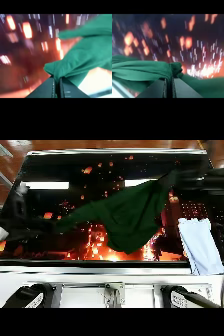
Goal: Fold the shirts.
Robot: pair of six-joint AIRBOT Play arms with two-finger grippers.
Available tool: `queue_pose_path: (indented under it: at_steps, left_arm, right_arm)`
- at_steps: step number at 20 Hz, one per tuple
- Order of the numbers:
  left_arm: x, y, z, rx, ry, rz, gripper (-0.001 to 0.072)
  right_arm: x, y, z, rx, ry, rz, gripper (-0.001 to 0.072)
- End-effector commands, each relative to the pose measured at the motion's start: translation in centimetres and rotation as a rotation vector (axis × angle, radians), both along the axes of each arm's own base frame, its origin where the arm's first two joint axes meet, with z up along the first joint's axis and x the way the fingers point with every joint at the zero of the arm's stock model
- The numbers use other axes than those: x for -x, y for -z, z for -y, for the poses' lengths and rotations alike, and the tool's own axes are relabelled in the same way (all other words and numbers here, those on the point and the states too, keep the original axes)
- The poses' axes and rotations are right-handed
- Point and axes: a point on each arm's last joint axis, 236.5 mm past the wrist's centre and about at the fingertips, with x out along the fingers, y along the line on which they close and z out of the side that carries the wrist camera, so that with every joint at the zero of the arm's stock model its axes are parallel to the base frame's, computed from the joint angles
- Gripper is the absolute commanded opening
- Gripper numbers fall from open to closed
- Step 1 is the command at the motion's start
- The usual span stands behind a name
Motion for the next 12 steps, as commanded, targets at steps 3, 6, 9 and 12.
queue_pose_path:
  at_steps: [3,6,9,12]
  left_arm:
    - [4.1,7.8,3.8,0.095,0.022,-0.156,0.0052]
    - [3.6,7.9,4.0,0.101,0.019,-0.134,0.0052]
    - [3.0,7.6,4.0,0.107,0.013,-0.110,0.0052]
    - [3.0,7.6,4.0,0.107,0.013,-0.110,0.0053]
  right_arm:
    - [0.4,16.1,-7.7,0.067,-0.176,-0.351,0.0071]
    - [1.4,17.9,-7.7,0.059,-0.188,-0.436,0.0684]
    - [2.0,14.8,-3.9,0.057,-0.167,-0.433,0.0684]
    - [4.7,13.7,3.8,0.143,-0.022,-0.558,0.0684]
